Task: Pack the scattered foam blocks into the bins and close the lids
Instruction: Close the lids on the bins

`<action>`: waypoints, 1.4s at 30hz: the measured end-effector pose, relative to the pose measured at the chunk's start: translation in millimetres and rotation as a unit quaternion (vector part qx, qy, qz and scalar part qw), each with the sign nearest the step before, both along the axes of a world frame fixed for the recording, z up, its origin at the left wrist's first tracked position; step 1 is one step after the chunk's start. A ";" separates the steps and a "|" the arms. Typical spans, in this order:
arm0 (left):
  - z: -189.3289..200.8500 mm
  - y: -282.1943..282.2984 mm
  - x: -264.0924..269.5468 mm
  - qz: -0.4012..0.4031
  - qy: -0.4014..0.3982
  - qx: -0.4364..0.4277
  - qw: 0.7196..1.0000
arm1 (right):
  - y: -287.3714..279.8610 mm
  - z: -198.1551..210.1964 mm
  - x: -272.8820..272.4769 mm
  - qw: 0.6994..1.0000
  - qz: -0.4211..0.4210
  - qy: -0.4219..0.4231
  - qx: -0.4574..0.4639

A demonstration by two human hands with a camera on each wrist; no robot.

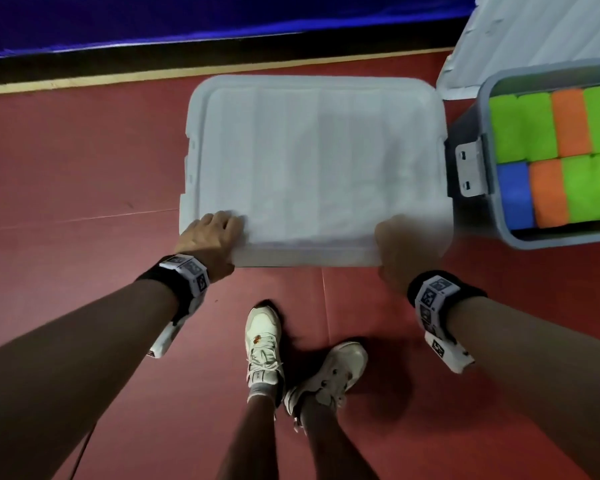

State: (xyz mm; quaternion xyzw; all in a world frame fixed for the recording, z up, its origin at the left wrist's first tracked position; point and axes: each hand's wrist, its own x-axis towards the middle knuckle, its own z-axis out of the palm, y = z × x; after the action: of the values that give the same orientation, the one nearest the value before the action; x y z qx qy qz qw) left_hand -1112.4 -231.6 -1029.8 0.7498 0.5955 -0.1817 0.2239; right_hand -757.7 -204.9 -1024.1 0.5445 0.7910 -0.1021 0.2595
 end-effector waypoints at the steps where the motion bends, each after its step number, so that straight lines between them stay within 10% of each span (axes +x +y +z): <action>1: -1.1 0.3 -0.9 0.005 0.008 -0.020 1.000 | 1.1 -1.8 -2.4 1.000 0.007 -0.012 -0.017; 10: 42.5 38.9 -24.2 0.168 -0.166 -0.124 0.964 | 35.2 35.7 -3.8 0.984 -0.102 -0.029 -0.145; 17: 76.5 110.9 -69.5 0.362 -0.060 -0.072 0.927 | 120.9 79.7 -3.2 0.977 -0.180 -0.018 -0.113; 23: 55.2 132.2 -79.0 0.356 0.031 -0.104 0.928 | 173.7 40.8 -3.0 0.943 -0.323 -0.008 -0.080; 29: -35.0 98.6 -28.0 0.463 -0.069 -0.088 0.879 | 151.9 -45.5 52.3 0.913 -0.400 0.045 -0.060; 37: -26.1 102.2 -29.6 0.391 0.055 -0.124 0.910 | 161.7 -31.7 64.2 0.920 -0.382 0.030 -0.089; 42: -32.1 102.1 -42.4 0.450 0.044 -0.151 0.879 | 161.1 -39.0 64.6 0.890 -0.447 0.026 -0.084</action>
State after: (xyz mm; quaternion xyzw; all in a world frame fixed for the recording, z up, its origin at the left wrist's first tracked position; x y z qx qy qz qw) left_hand -1154.9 -129.5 -1061.9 0.3489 0.8433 -0.1817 0.3662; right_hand -693.1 -43.7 -1063.1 0.8138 0.4590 -0.2878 0.2103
